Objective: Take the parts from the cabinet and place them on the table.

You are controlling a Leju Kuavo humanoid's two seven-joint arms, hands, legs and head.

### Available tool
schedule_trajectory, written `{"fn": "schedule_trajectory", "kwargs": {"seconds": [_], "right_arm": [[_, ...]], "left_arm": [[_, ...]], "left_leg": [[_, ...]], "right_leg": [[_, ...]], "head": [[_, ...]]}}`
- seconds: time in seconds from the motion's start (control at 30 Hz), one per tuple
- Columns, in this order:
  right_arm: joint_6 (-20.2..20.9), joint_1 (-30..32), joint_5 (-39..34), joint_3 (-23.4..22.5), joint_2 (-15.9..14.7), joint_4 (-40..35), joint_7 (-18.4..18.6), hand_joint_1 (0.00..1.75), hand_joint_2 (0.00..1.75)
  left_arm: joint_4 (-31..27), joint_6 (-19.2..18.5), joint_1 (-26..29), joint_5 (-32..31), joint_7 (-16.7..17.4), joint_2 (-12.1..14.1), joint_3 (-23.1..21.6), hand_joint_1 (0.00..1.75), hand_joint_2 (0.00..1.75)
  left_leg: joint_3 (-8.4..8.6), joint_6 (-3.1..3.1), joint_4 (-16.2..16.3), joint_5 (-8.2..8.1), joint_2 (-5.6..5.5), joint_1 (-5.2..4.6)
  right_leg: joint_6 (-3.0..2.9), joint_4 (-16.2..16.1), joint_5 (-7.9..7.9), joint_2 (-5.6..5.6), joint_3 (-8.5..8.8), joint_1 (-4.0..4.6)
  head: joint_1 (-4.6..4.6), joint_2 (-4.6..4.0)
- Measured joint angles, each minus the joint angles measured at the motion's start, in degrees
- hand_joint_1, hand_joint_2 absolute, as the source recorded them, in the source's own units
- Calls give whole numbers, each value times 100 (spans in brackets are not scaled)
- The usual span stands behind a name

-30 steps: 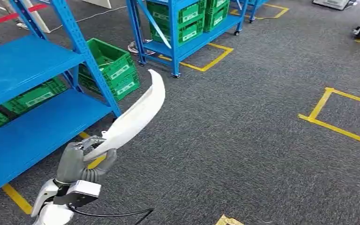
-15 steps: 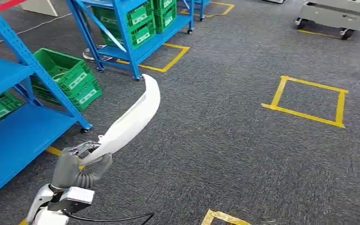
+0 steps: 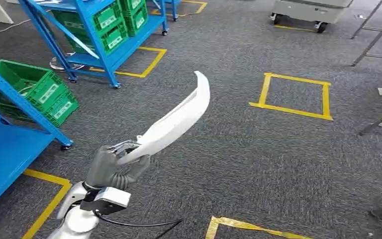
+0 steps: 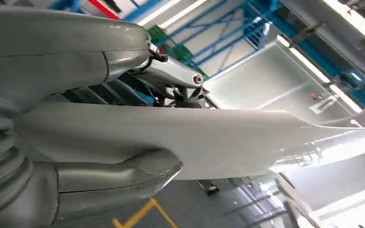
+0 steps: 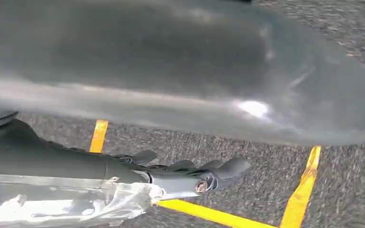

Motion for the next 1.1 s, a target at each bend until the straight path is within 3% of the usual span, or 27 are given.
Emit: {"fn": "schedule_trajectory", "kwargs": {"seconds": [0.1, 0.13, 0.17, 0.2, 0.27, 0.3, 0.33, 0.37, 0.4, 0.43, 0.47, 0.5, 0.53, 0.6, 0.63, 0.67, 0.7, 0.77, 0.8, 0.83, 0.87, 0.9, 0.93, 0.97, 1.0, 1.03, 1.1], "right_arm": [[4, 35, 0, -96, -2, -4, 0, 0, 0], [4, 60, 0, -114, -2, -11, 2, 0, 0], [4, 63, -2, -123, -7, -17, 0, 0, 0], [7, 51, -2, -134, -15, -28, -9, 0, 0], [37, 31, 13, -160, -17, -37, -17, 0, 0], [46, 38, 37, -166, -18, -37, -17, 0, 0], [55, 44, 57, -190, -17, -39, -17, 0, 0], [59, 48, 79, -217, -17, -39, -17, 0, 0], [57, 50, 116, -241, -17, -39, -15, 0, 0], [57, 48, 142, -258, -17, -41, -13, 0, 0], [57, 44, 166, -271, -17, -50, -9, 0, 0], [59, 26, 190, -289, -22, -57, -2, 0, 0], [57, 33, 208, -300, -22, -57, -2, 0, 0], [59, 85, 216, -323, -22, -57, 0, 0, 0], [59, 95, 221, -352, -26, -57, 2, 0, 0], [61, 98, 225, -363, -24, -55, 2, 0, 0], [72, 72, 240, -367, -24, -57, 0, 0, 0], [77, 25, 256, -392, -24, -57, 0, 0, 0], [77, 27, 264, -398, -24, -57, 0, 0, 0], [76, 39, 275, -400, -24, -57, 2, 0, 0], [76, 53, 278, -402, -24, -57, 2, 0, 0], [77, 60, 286, -402, -24, -57, 2, 0, 0], [76, 58, 291, -402, -24, -57, 0, 0, 0], [77, 44, 293, -402, -24, -57, 0, 0, 0], [83, 24, 295, -402, -13, -57, 0, 0, 0], [85, 16, 304, -402, -13, -57, 0, 0, 0], [96, 25, 326, -409, -13, -57, 0, 0, 0]], "left_arm": [[68, 9, -84, 2, 9, -33, -105, 175, 175], [77, 9, -107, 2, 9, -33, -134, 175, 175], [85, 11, -116, 4, 9, -35, -156, 175, 175], [90, 9, -115, 7, 11, -35, -164, 175, 175], [114, 9, -112, 9, 63, -20, -162, 175, 175], [129, 6, -109, 11, 70, -15, -168, 175, 175], [140, 6, -109, 15, 81, -11, -179, 175, 175], [144, 6, -111, 20, 87, -11, -190, 175, 175], [147, 6, -111, 22, 94, -11, -206, 175, 175], [147, 6, -114, 22, 96, -9, -217, 175, 175], [147, 9, -117, 39, 96, -7, -221, 175, 175], [147, 13, -123, 48, 96, -4, -223, 175, 175], [155, 13, -119, 44, 116, 2, -227, 175, 175], [155, 13, -127, 48, 129, 2, -254, 175, 175], [155, 13, -130, 50, 131, -7, -265, 175, 175], [155, 11, -132, 55, 136, -18, -267, 175, 175], [155, 11, -131, 79, 138, -20, -265, 175, 175], [155, 11, -108, 149, 146, -13, -249, 175, 175], [155, 0, -103, 157, 149, -13, -247, 175, 175], [155, -5, -100, 158, 149, -13, -249, 175, 175], [155, -5, -101, 160, 149, -13, -247, 175, 175], [155, -5, -101, 160, 149, -13, -247, 175, 175], [155, -7, -101, 160, 149, -13, -249, 175, 175], [155, -7, -102, 160, 149, -13, -249, 175, 175], [153, -9, -102, 160, 153, -9, -245, 175, 175], [151, -20, -103, 171, 153, -4, -245, 175, 175], [151, -50, -103, 190, 153, -7, -247, 175, 175]], "left_leg": [[43, -105, -70, 17, 158, 14], [36, -143, -35, -36, 3, 45], [-35, -143, 134, -176, -253, 45], [-221, -137, 530, -407, -376, 39], [-724, -129, 1500, -783, -454, 26], [-889, -121, 1750, -797, -465, 19], [-908, -109, 1708, -675, -468, 16], [-829, -94, 1469, -452, -478, 16], [-643, -78, 1033, -168, -500, 18], [-403, -67, 520, 92, -636, 31], [-259, -74, 198, 175, -939, 60], [-213, -69, 14, 124, -959, 88], [-217, -57, 47, 124, -915, 59], [-215, 20, 47, 140, -834, 28], [-198, 65, 11, 166, -739, 71], [-187, 106, 11, 158, -693, 58], [-182, 141, 11, 149, -618, 42], [-180, 158, 11, 135, -444, 12], [-176, 160, 12, 130, -369, 8], [-167, 155, 12, 118, -297, 8], [-154, 145, 13, 104, -239, 10], [-129, 124, 14, 86, -167, 13], [-97, 96, 15, 64, -109, 17], [-59, 52, 16, 37, -56, -3], [-50, 11, 28, 4, -29, -43], [-37, -11, 15, 16, 12, -42], [-13, -84, -31, 30, 113, -15]], "right_leg": [[-115, -15, 16, 192, -55, 28], [-155, -47, 40, 248, -33, -16], [-178, -49, 43, 298, -33, -18], [-208, -49, 49, 352, -38, -18], [-228, -49, 51, 506, -45, -5], [-231, -49, 51, 584, -45, 0], [-231, -49, 51, 657, -40, 0], [-230, -47, 51, 734, -37, -1], [-222, -47, 55, 817, -31, -7], [-201, -43, 60, 896, -29, -18], [-164, -31, 63, 964, -51, -11], [-138, 49, 41, 1025, -102, 16], [-108, 7, 59, 1073, -125, -7], [-36, -41, 90, 1162, -186, -44], [-13, -9, 74, 1152, -179, -52], [0, 152, -43, 798, -238, -3], [21, 516, -268, 569, -420, -5], [49, 1463, -700, 390, -883, -24], [61, 1773, -785, 365, -1032, -31], [72, 1776, -724, 358, -1029, -38], [77, 1536, -559, 347, -896, -45], [78, 1064, -318, 300, -633, -55], [86, 529, -101, 184, -329, -60], [92, 88, -25, -80, -91, -54], [30, 56, -20, -69, -53, -41], [-17, 66, -18, 21, -68, -27], [-98, 70, -16, 128, -122, 15]], "head": [[11, 0], [2, 0], [-11, 0], [-22, 0], [-39, 0], [-44, 0], [-41, 0], [-44, 0], [-44, 0], [-44, 0], [-44, 0], [-39, 0], [-41, 0], [-52, 0], [-63, 0], [-22, 0], [24, 0], [15, 0], [18, 0], [18, 0], [20, 0], [16, 0], [20, 0], [22, 0], [9, 0], [-33, 0], [-33, 0]]}}
